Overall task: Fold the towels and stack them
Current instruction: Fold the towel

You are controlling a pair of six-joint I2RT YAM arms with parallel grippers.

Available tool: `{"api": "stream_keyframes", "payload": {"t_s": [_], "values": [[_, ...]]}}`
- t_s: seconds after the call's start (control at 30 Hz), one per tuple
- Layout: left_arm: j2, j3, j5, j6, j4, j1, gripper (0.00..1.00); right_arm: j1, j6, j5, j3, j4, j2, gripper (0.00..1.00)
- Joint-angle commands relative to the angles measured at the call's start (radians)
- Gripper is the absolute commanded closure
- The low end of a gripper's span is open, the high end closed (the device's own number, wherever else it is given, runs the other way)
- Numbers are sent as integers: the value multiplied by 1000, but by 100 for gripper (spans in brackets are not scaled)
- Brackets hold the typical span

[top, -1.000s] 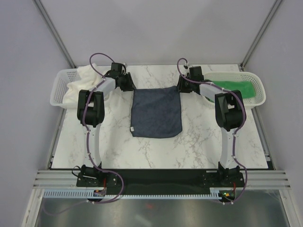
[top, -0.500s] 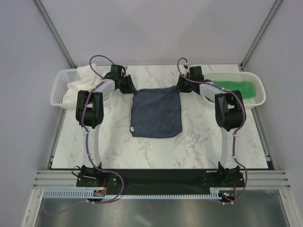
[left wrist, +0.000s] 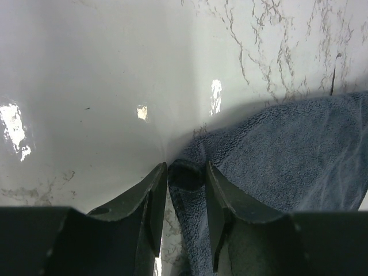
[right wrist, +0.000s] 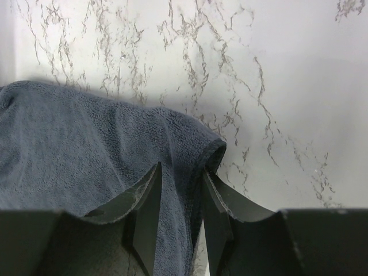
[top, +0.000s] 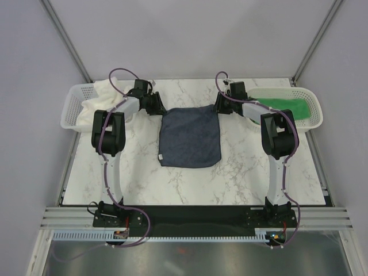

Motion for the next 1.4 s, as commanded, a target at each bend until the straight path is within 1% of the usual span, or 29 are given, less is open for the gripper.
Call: {"api": "stream_keyframes", "payload": {"t_s": [0.0,0.03,0.1,0.17,0.3,0.47,0.93,1.03,1.37], "values": [[-59,-10,37,11,30,4,60,-2,7,-9,-4,36,-30,59],[-59,-10,37,11,33,4,60,-4,5,-8,-3,36,-30,59],[-69,-24,42,20,42,4,53,-2,3,-9,-3,36,-32,59],[-100,-62,51,33,93,4,50,-4,-1,-8,-3,36,-30,59],[-146,-119,72,57,174,4,49,-8,-3,-8,-6,36,-32,59],[-162,-145,68,70,192,4,50,-13,-1,-11,-7,36,-36,60],[-103,-115,48,63,168,4,53,-14,2,-22,11,37,-25,60],[-109,-121,25,71,160,4,53,-14,3,-25,16,36,-21,60],[-83,-116,25,71,156,4,53,-13,5,-31,19,36,-22,60]]}}
